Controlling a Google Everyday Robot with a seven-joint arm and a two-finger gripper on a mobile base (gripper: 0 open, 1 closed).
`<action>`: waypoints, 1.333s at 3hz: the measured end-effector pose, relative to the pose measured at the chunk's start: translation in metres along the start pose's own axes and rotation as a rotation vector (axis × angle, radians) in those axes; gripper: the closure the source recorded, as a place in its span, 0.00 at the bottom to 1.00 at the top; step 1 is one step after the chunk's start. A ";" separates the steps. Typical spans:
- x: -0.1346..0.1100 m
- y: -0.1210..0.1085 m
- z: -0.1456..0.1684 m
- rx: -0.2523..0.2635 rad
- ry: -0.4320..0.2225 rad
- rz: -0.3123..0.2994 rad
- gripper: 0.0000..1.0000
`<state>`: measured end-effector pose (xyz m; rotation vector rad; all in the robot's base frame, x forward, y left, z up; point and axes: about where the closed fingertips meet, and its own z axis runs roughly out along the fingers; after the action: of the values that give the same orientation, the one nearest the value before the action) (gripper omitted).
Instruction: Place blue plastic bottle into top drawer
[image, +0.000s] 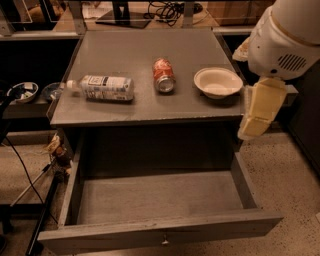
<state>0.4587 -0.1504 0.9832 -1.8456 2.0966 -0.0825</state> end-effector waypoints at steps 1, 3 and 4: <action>0.002 -0.001 0.001 0.006 -0.006 0.010 0.00; -0.060 -0.055 0.056 0.068 0.012 -0.014 0.00; -0.060 -0.056 0.057 0.068 0.012 -0.014 0.00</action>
Offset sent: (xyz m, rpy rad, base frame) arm 0.0674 0.0525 -0.0103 0.0014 -0.1142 -0.0058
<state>0.5338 -0.0899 0.9580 -1.8247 2.0626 -0.1668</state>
